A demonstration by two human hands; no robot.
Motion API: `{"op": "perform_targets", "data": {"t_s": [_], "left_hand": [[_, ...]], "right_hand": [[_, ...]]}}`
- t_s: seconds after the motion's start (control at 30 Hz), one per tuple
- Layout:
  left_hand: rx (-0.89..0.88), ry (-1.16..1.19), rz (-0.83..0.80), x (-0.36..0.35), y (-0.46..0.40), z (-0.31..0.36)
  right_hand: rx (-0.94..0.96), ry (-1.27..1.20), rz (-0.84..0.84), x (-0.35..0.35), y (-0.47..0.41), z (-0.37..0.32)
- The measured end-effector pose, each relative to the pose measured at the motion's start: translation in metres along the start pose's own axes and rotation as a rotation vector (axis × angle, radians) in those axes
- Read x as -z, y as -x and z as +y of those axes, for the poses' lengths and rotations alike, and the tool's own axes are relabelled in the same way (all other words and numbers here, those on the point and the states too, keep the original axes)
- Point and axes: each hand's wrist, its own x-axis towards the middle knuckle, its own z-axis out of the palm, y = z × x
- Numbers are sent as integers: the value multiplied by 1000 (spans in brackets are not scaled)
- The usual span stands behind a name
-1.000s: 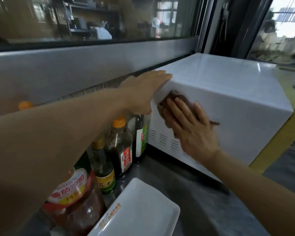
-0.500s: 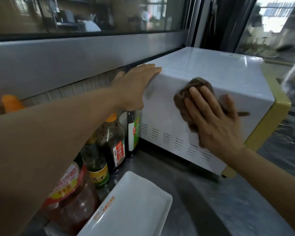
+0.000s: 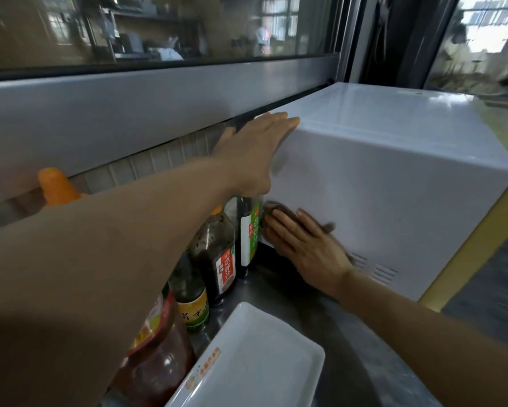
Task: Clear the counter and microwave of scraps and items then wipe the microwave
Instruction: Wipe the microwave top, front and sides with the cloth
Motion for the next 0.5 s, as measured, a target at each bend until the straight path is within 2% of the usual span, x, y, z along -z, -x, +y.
{"op": "perform_targets", "data": {"t_s": [0.1,0.27,0.5], "left_hand": [[7,21,0,0,0,2],[7,36,-7,1,1,3],[1,25,16,-2,0,2]], "right_hand": [[62,-5,5,4,23,11],[39,-28,56,1,65,21],[150,46,-116,-16,-1,-15]]}}
